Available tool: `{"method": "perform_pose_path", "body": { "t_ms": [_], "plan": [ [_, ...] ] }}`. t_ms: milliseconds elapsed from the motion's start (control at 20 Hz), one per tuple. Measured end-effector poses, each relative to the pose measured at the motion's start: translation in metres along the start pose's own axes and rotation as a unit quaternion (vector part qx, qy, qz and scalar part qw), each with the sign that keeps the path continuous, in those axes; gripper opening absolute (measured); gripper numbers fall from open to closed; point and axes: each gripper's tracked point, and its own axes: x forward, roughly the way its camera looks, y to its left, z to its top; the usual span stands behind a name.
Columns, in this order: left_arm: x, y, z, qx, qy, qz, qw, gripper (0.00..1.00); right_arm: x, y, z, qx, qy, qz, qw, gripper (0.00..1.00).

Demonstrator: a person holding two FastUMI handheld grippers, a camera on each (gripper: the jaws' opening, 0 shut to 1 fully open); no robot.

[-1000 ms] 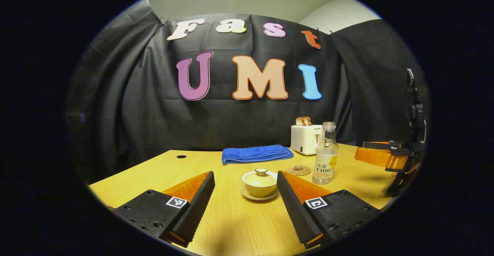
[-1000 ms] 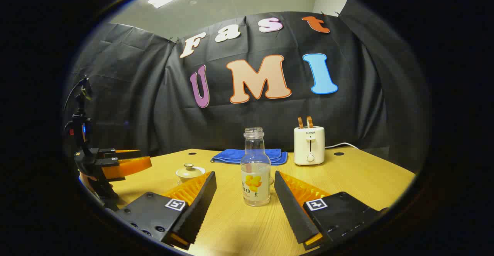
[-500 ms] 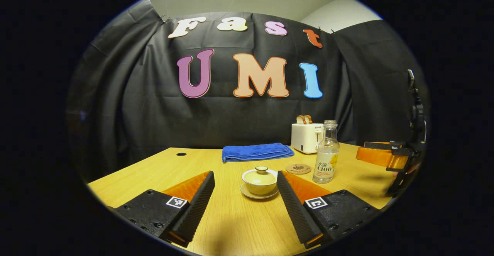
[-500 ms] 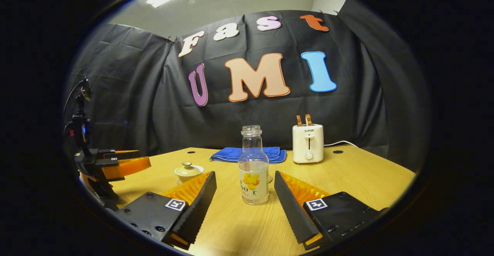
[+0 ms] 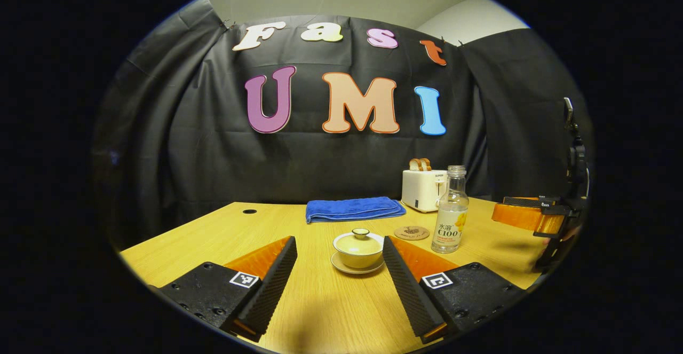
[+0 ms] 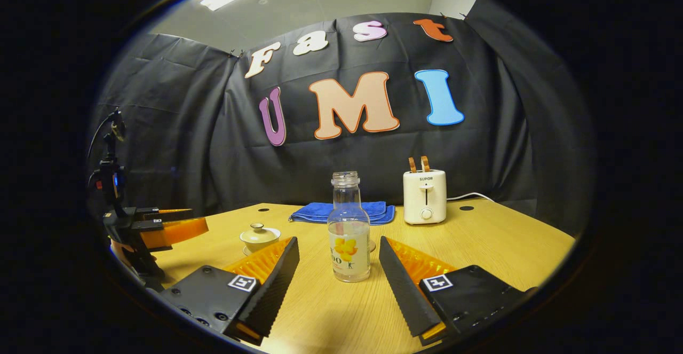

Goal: Open the teacup lid with one hand, grasp the water bottle and pour water into the teacup with the other hand; after pouring, place the water bottle on the coaster and then close the teacup lid.

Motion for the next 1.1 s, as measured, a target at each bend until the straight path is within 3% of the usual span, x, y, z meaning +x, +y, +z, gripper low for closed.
{"method": "perform_pose_path", "body": {
  "t_ms": [550,1100],
  "plan": [
    [0.006,-0.003,-0.004,-0.002,0.009,-0.013,1.0,0.95,0.001,-0.016,0.001,0.006,0.001,-0.015,1.0,0.96],
    [0.076,-0.029,-0.003,0.002,0.049,-0.056,0.997,0.95,0.003,-0.025,-0.001,0.013,0.005,-0.022,1.0,0.94]
  ]
}}
